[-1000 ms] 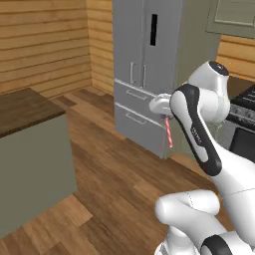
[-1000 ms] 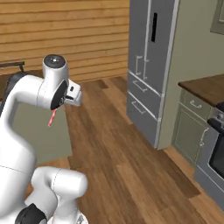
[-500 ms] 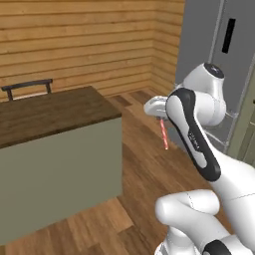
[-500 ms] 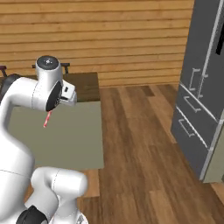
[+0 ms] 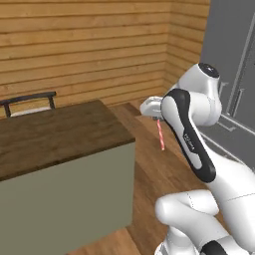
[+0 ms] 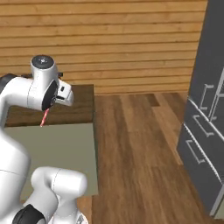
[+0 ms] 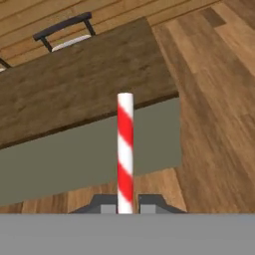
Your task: Take a straw from the drawer in front and place it inside the glass cup on the dining counter.
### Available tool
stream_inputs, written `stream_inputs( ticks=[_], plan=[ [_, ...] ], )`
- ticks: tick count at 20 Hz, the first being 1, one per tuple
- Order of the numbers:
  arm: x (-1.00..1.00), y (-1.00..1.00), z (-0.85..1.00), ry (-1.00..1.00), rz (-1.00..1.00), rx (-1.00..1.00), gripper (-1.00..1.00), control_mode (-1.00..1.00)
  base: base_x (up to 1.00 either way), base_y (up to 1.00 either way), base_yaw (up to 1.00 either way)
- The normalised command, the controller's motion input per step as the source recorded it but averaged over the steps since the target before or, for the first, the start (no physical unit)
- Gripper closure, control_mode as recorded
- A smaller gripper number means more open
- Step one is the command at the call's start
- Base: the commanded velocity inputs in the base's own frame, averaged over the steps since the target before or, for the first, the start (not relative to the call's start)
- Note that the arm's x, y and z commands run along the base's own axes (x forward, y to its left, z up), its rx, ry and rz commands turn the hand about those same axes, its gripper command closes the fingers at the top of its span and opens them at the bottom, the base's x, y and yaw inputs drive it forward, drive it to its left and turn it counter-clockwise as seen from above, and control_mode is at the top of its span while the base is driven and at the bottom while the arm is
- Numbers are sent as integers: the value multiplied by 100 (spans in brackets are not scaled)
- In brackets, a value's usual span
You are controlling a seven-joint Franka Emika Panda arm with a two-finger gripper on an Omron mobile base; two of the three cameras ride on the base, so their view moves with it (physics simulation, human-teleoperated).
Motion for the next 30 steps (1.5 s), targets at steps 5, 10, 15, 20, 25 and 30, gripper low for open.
stream_inputs(
  ticks=[5,10,15,20,25,30],
  plan=[
    [0,0,0,0,0,0,100,100,100,-96,11],
    [0,0,0,0,0,0,100,100,100,-86,13],
    [0,0,0,0,0,0,100,100,100,-79,15],
    [0,0,0,0,0,0,100,100,100,-42,15],
    [0,0,0,0,0,0,100,100,100,-1,11],
    [0,0,0,0,0,0,100,100,100,12,11]
  ],
)
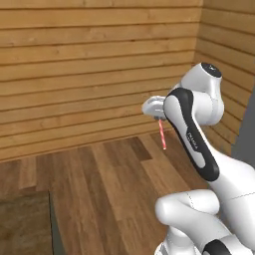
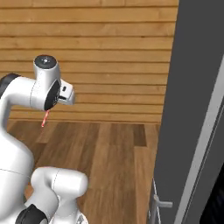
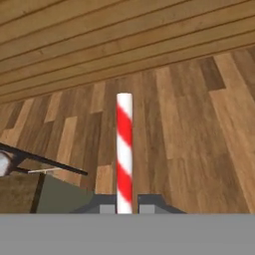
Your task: Take a straw from the drawer in front and place it inside the glass cup on the dining counter.
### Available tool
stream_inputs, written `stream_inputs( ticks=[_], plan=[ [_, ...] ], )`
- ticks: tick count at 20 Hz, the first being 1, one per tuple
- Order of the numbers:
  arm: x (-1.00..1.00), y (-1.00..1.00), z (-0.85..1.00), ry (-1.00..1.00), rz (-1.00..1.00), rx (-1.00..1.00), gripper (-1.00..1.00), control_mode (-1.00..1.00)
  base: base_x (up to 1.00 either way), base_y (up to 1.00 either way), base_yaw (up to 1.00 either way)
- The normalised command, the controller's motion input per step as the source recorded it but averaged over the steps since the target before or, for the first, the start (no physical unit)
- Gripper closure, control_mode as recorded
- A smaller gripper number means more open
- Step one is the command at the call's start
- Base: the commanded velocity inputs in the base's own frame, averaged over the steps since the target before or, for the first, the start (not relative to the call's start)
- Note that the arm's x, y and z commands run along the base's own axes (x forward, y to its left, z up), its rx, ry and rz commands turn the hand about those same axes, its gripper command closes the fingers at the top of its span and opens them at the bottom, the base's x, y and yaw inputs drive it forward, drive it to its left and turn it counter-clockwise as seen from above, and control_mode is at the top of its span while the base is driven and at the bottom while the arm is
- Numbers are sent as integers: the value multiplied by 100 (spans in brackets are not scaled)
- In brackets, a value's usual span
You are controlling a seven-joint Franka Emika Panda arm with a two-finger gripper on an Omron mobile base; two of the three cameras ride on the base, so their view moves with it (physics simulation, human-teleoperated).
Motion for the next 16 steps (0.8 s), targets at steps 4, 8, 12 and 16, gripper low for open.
stream_inputs(
  ticks=[4,8,12,16],
  plan=[
    [0,0,0,0,0,0,100,100,100,28,12],
    [0,0,0,0,0,0,100,100,100,27,14],
    [0,0,0,0,0,0,100,100,100,24,19],
    [0,0,0,0,0,0,100,100,100,17,32]
  ],
)
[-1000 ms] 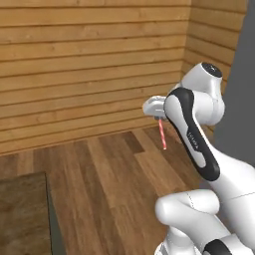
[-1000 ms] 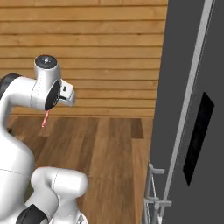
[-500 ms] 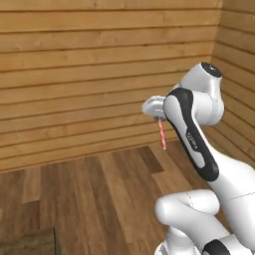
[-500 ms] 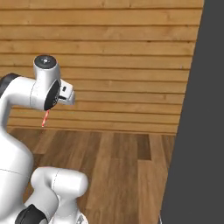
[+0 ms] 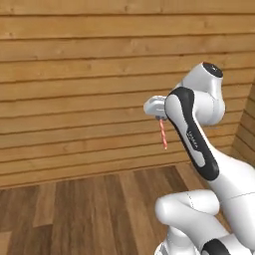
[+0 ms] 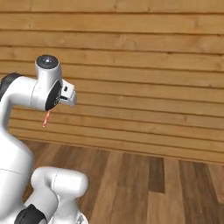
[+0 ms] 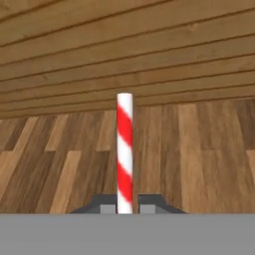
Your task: Take a straw from the drawer in front and place it inside the glass cup on the dining counter.
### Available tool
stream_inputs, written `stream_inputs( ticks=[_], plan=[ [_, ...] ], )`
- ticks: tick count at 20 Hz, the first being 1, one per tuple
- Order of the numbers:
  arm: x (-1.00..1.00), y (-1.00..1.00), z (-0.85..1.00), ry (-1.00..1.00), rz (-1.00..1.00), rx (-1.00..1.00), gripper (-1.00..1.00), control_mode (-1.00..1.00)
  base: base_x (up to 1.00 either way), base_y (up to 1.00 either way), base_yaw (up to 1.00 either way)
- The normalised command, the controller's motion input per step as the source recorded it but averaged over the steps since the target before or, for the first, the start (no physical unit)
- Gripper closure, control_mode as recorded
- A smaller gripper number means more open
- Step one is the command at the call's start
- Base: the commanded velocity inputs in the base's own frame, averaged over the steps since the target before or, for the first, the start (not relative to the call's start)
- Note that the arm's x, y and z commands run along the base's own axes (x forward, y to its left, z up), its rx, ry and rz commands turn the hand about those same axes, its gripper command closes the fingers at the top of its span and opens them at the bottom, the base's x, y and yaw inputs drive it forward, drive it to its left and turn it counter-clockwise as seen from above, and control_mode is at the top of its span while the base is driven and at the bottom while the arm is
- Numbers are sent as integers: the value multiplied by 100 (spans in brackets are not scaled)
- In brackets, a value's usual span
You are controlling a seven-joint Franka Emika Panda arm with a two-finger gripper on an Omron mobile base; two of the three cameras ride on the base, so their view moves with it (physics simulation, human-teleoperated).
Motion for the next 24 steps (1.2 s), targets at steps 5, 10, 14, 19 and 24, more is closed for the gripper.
stream_inputs(
  ticks=[5,10,14,19,24],
  plan=[
    [0,0,0,0,0,0,100,100,100,3,52],
    [0,0,0,0,0,0,100,100,83,0,70],
    [0,0,0,0,0,0,100,100,67,0,77],
    [0,0,0,0,0,0,100,100,59,0,80],
    [0,0,0,0,0,0,100,100,56,0,82]
  ],
)
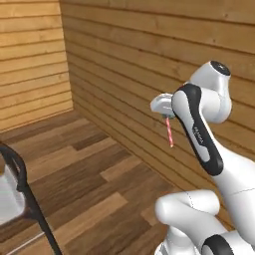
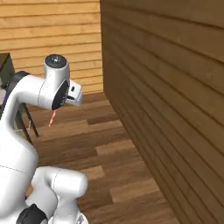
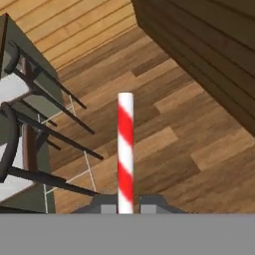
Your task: Take a straw from the drawer in front and place it inside the glass cup on the dining counter.
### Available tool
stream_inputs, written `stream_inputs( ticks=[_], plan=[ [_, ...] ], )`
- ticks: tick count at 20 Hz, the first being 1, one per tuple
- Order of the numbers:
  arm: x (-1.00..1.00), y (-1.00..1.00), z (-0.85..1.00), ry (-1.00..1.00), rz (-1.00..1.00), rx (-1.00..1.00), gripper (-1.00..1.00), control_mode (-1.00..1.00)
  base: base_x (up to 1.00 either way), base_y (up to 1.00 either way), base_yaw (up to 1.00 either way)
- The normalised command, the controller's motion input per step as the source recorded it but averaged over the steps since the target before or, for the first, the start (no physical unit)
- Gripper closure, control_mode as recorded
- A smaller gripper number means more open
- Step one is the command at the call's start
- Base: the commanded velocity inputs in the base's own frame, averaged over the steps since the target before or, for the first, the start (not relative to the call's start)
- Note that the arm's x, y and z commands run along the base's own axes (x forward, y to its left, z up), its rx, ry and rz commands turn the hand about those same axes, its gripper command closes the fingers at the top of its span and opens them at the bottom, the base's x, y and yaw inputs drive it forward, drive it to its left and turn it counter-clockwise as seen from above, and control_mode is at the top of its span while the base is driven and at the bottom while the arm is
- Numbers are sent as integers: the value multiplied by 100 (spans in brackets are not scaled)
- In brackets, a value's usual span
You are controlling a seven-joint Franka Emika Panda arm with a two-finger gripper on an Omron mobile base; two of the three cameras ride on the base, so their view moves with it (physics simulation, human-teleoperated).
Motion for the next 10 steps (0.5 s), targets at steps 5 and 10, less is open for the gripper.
stream_inputs(
  ticks=[5,10],
  plan=[
    [0,0,0,0,0,0,100,100,76,0,80],
    [0,0,0,0,0,0,100,100,99,-12,69]
  ],
)
